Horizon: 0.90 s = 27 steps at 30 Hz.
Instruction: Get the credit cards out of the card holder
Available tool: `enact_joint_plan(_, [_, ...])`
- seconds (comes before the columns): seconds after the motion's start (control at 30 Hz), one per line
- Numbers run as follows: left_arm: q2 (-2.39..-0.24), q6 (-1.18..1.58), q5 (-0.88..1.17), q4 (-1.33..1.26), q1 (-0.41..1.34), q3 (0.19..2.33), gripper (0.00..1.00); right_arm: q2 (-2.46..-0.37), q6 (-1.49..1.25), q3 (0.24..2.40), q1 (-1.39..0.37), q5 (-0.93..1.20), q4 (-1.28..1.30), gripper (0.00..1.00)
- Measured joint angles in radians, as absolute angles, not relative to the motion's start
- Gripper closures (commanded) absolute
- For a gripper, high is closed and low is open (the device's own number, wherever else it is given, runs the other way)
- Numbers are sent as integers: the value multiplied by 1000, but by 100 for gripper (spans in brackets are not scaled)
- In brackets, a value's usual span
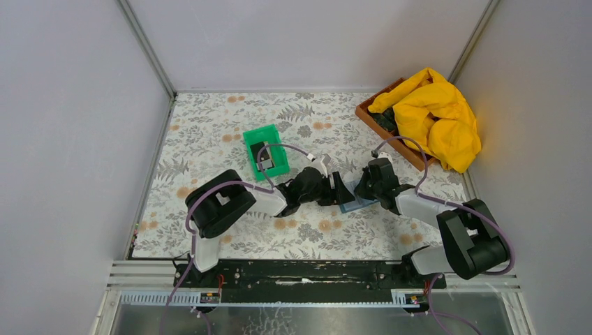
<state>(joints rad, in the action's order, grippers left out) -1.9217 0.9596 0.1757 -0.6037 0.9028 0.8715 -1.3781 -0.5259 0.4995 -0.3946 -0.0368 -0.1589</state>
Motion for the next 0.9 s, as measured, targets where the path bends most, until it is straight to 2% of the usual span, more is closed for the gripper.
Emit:
enact_joint_plan(0.43, [-1903,960,127,-612,899,836,24,-1358,-548,499,-395,70,-170,98])
enact_joint_plan(0.57, [-1870,960,119,-610,888,794,24,-1295,-542,508,-395,42,-119,94])
enact_joint_plan(0.73, [-1815,941,109,-581,854,762,24,-1276,-512,553,-385,-41,-51,85])
enact_joint_plan(0.77, [-1798,929,105,-562,849,762,24,-1278,-507,565,-379,-58,-38,81])
enact_joint_plan(0.83, [-1757,902,95,-528,842,762,24,-1286,-499,582,-363,-89,-27,65])
enact_joint_plan(0.9, [-1706,874,86,-500,838,762,24,-1300,-491,594,-339,-115,-24,55])
